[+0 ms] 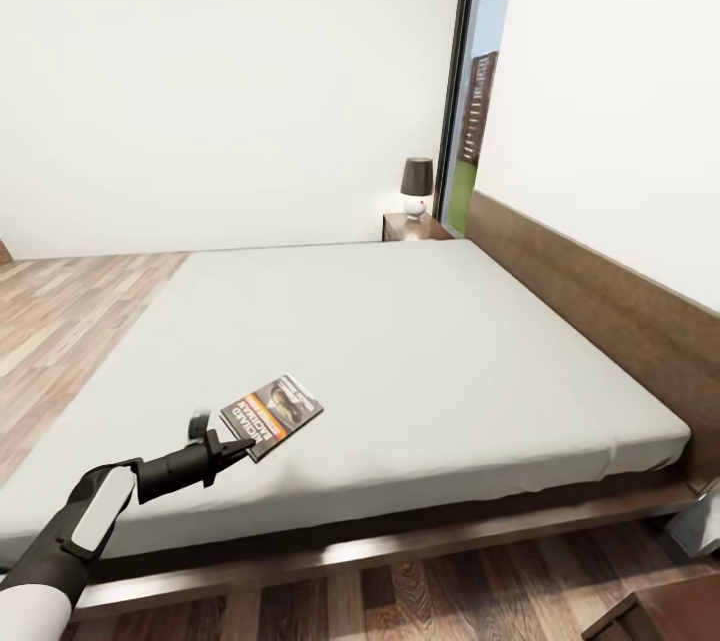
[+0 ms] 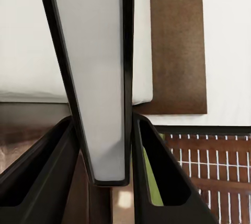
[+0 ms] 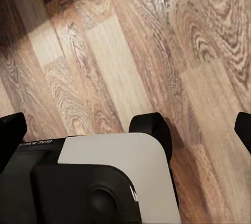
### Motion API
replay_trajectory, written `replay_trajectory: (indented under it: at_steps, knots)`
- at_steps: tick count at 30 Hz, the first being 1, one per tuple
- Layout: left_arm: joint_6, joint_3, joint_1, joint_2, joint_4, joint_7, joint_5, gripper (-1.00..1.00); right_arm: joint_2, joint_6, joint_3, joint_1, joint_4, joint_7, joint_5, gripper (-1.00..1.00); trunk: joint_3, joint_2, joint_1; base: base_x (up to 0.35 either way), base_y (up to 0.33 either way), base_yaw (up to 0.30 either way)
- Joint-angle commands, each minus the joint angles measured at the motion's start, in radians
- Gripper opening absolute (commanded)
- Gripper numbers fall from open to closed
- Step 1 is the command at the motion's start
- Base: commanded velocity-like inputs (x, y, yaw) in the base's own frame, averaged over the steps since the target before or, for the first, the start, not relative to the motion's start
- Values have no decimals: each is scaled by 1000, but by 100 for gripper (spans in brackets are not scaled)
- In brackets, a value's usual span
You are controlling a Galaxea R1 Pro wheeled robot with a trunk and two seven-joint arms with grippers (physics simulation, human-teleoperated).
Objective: In the bedroom, move the book from the bed onto either nightstand, and place the two sandals side by side next to the bed.
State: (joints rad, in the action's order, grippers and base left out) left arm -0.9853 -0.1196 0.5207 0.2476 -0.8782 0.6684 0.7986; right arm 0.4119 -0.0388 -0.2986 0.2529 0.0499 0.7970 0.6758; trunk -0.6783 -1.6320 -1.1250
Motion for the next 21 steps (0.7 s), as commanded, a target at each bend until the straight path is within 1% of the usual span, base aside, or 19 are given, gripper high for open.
replay_trajectory:
  at_steps: [1, 5, 6, 15, 18, 21]
  knots:
    - [-4, -1, 0, 3, 0, 6, -4, -100, 0, -4, -8, 2, 4, 5, 7, 100, 2, 7, 4, 0, 0, 0]
    - [-4, 11, -1, 17, 1, 14, -4, -100, 0, -4, -9, 2, 4, 5, 7, 100, 15, 35, 19, 0, 0, 0]
    - [-4, 25, -1, 24, 1, 24, -5, -100, -1, -4, -10, 2, 4, 4, 7, 100, 18, 42, 23, 0, 0, 0]
    - [7, 109, -11, 58, 13, 82, -7, -100, -1, -4, -11, 2, 4, 4, 5, 100, 46, 105, 58, 0, 0, 0]
    - [21, 118, -14, 61, 14, 93, -9, -100, -1, -4, -12, 2, 4, 4, 6, 100, 56, 126, 69, 0, 0, 0]
    - [54, 123, -18, 64, 15, 101, -15, -100, -1, -5, -13, 2, 4, 4, 6, 100, 65, 147, 81, 0, 0, 0]
